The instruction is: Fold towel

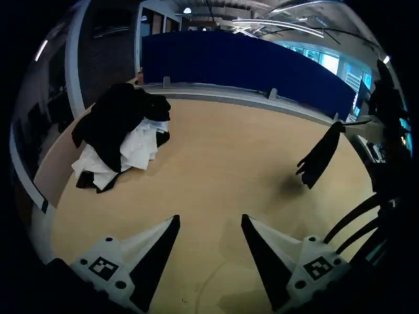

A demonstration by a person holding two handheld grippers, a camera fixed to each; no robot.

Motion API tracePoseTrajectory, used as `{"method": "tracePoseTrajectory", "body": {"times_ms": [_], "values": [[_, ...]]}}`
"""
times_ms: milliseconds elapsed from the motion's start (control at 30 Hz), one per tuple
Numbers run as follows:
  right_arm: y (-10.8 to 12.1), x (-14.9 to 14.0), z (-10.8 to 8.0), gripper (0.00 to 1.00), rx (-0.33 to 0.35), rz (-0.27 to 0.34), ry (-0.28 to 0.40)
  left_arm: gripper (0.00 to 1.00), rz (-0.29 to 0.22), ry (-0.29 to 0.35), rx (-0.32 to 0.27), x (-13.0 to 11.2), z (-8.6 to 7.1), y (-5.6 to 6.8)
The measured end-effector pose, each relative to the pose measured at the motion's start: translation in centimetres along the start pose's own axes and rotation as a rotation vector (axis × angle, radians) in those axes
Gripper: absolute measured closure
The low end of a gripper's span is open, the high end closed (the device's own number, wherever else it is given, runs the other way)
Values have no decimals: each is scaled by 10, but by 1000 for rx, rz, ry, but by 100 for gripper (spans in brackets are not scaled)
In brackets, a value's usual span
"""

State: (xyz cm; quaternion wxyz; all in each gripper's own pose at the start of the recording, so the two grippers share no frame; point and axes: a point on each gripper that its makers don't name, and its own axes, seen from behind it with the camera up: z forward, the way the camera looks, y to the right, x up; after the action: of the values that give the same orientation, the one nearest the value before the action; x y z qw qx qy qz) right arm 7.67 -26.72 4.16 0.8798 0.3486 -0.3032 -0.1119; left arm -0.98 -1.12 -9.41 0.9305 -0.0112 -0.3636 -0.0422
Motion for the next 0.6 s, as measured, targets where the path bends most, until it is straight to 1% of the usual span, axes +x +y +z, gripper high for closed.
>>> {"method": "tracePoseTrajectory", "body": {"times_ms": [167, 300, 400, 600], "values": [[23, 4, -21, 94, -24, 20, 10, 14, 6, 0, -5, 1, 0, 2], [46, 2, -40, 94, -54, 38, 13, 14, 18, 0, -12, 4, 0, 6], [64, -3, -55, 94, -77, 46, 11, 14, 27, 1, -18, 6, 0, 10], [104, -21, -85, 94, -131, 43, -19, 14, 34, 0, -31, 10, 2, 18]]}}
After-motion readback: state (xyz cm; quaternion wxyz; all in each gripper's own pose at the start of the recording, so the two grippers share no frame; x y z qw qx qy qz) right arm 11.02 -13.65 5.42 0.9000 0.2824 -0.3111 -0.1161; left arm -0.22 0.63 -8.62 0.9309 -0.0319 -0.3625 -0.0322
